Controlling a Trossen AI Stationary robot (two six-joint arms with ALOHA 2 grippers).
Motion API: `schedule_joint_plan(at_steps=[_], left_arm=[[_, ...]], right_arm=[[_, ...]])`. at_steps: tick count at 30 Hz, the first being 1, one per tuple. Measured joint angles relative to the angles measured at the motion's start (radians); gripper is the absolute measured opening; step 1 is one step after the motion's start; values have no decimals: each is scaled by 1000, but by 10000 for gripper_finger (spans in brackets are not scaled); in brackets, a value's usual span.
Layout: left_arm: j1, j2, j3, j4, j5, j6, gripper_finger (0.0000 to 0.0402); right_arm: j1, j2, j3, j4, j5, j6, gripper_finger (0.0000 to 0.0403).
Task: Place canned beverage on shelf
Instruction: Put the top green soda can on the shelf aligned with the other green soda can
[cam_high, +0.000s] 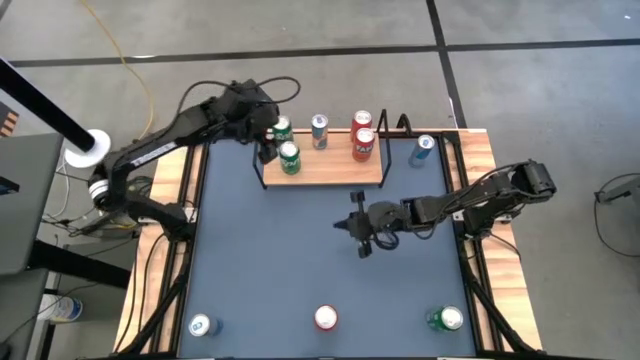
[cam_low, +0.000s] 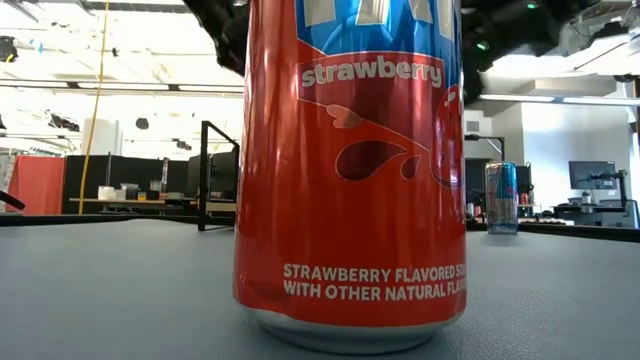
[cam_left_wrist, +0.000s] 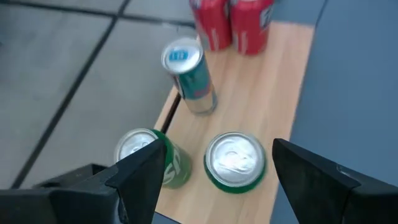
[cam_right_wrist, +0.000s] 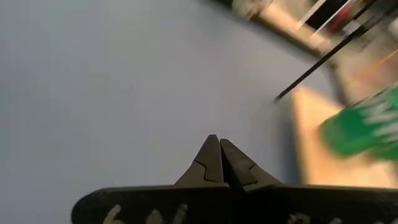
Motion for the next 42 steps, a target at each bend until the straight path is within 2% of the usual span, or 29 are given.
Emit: schedule_joint_plan(at_steps=[2,5,10,14,19,22,26,34,37,42], left_arm=[[-20,-51,0,-3,-2,-31,282],[-73,-126,0,-21,-10,-112,282],[-254,-227,-39,-31,-55,-136,282],[-447,-289,-158,32,-205,-145,282],[-659,-356,-382,203,-461,-96,282],[-732,-390,-504,288,-523,-67,282],[-784,-433,-658,351,-520,-74,282],[-804,-456,-943,572,-534,-99,282],[-802,-455,-976,638,-557,-85,282],[-805,-456,-977,651,-632,-99,282]], right_arm=[[-38,0,0,94,-15,-12,0],[-126,0,0,159,-130,-12,0],[-276,38,8,254,-293,70,0],[-340,142,89,239,-348,101,0],[-380,279,279,81,-360,119,0],[-396,347,389,-10,-358,110,0],[-415,413,491,-79,-356,101,0],[-455,462,558,-115,-353,101,0],[-467,471,567,-102,-351,101,0],[-476,474,563,-116,-333,104,0]])
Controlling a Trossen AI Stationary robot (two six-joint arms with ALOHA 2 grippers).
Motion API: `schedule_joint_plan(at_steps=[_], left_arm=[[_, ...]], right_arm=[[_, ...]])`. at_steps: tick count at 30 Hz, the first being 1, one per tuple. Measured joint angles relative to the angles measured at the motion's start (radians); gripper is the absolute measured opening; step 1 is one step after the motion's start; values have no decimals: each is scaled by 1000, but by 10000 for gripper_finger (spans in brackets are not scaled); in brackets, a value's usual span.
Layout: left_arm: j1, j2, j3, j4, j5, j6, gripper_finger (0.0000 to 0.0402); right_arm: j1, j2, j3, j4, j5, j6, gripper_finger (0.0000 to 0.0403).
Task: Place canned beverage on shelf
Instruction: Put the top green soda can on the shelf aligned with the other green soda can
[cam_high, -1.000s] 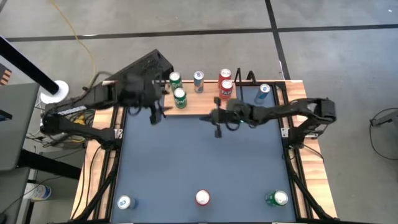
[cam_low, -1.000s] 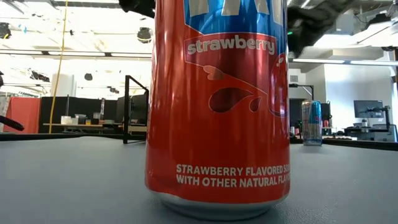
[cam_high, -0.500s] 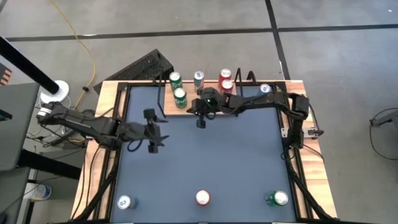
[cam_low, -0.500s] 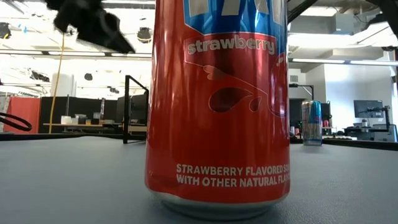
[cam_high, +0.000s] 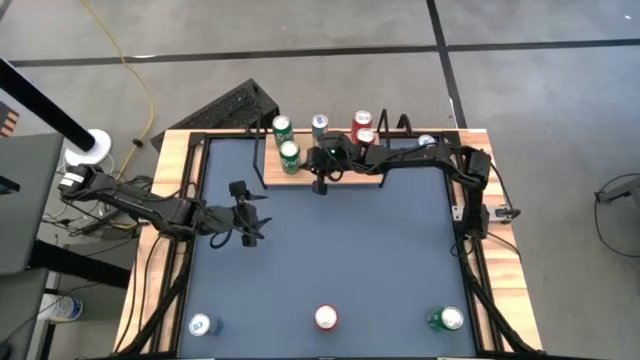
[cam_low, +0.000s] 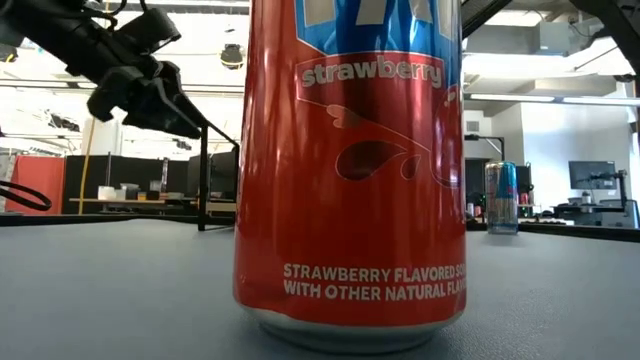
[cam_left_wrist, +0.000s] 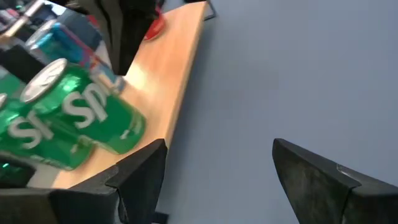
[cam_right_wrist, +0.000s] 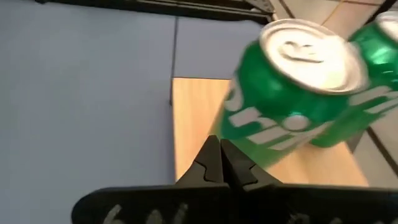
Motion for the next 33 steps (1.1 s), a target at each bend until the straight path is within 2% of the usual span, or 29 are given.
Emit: schedule_joint_plan(at_steps=[4,13,19,33], left_arm=[[0,1,0,7,-28,-22,282],[0,1,0,19,-25,-39,282],[0,1,0,18,-24,-37,282],[0,2,0,40,-29,23,282]], right_arm=[[-12,0,2,27,3,-4,0],[-32,21,0,26,-1,-23,0],[-31,55,4,88,-12,-22,0],[-31,182,159,1,-30,-12,0]])
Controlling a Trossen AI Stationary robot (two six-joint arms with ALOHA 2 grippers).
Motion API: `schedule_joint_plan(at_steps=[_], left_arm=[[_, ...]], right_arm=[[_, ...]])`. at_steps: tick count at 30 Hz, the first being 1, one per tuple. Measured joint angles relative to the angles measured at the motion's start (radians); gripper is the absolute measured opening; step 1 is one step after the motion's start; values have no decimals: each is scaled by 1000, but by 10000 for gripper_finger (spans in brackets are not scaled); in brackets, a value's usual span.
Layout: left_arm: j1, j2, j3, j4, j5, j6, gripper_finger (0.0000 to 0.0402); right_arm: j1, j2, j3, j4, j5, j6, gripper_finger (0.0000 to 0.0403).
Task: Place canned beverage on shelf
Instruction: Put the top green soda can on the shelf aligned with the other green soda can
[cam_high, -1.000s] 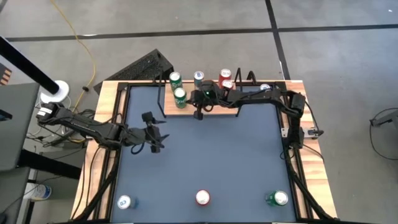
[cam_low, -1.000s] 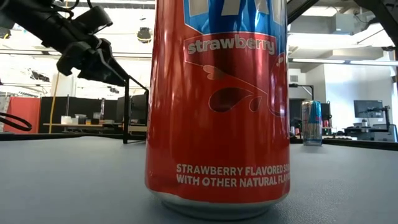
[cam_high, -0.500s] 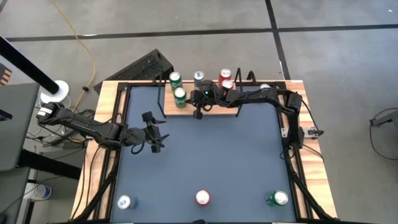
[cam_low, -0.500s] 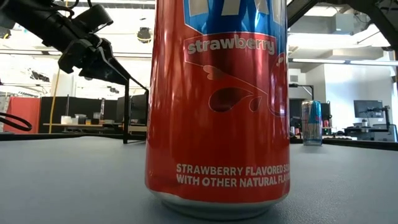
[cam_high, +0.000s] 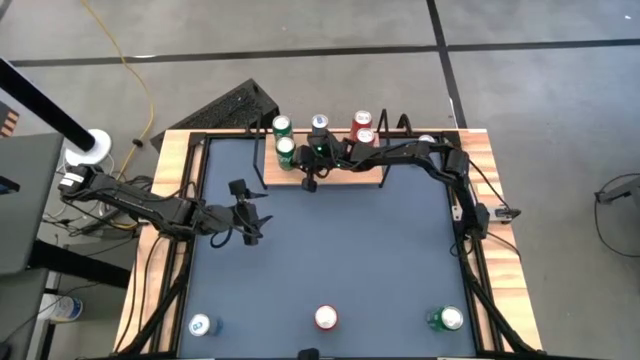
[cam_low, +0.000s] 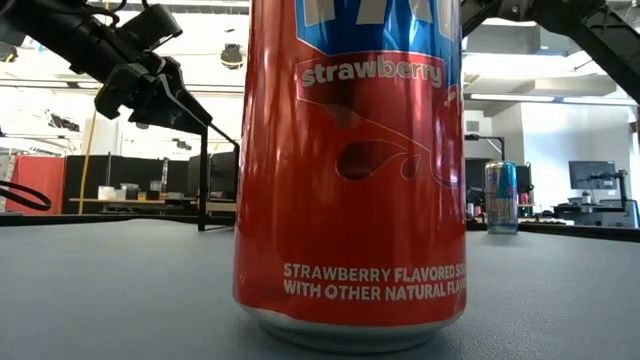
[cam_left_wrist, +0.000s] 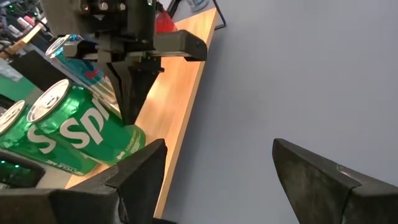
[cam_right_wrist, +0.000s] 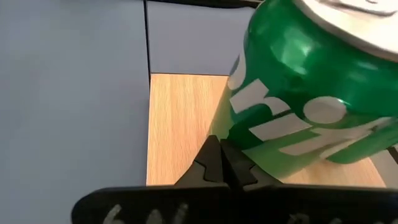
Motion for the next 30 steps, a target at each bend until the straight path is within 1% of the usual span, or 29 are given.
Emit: schedule_joint_plan(at_steps=[26,30], left_arm=[[0,0,0,0,-2,16,282],[0,0,0,0,-2,16,282]], right_arm=[[-28,-8,4,17,2,-38,0],[-27,-9,4,-13,2,-41,0]])
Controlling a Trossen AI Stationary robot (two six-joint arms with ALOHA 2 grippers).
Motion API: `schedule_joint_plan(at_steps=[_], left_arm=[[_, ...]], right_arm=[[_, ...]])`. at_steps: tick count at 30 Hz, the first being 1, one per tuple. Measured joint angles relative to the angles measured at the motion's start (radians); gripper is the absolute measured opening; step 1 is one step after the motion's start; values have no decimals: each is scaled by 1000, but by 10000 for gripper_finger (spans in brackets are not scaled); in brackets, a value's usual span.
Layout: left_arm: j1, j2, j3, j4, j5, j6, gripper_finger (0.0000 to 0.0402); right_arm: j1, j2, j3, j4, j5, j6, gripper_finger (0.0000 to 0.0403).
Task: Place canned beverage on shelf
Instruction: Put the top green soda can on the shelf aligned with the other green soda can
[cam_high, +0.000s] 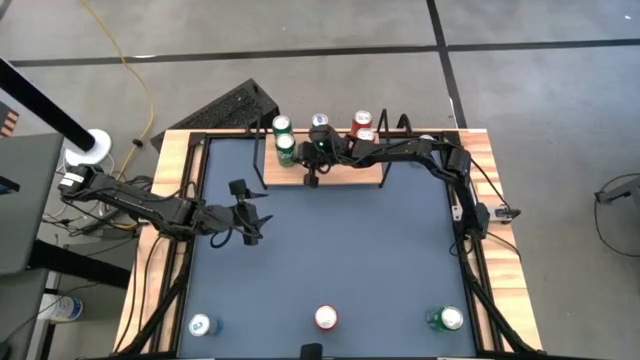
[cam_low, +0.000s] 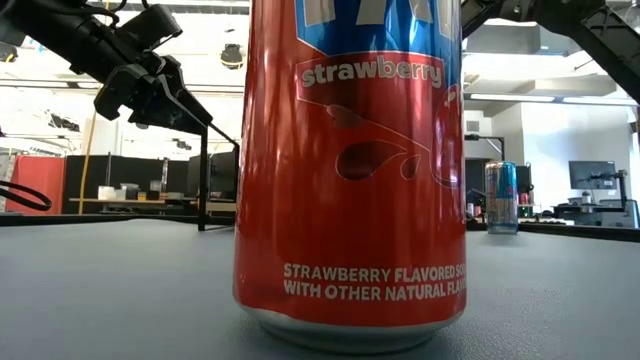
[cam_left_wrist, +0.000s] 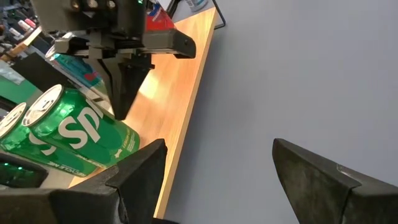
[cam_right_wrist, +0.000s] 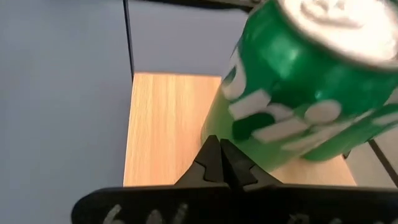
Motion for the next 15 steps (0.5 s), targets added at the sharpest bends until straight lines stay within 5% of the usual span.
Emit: schedule_joint_plan(at_steps=[15], left_arm=[[0,0,0,-1,0,0,282]], right_arm=[[1,1,29,-45,108,-23,0]])
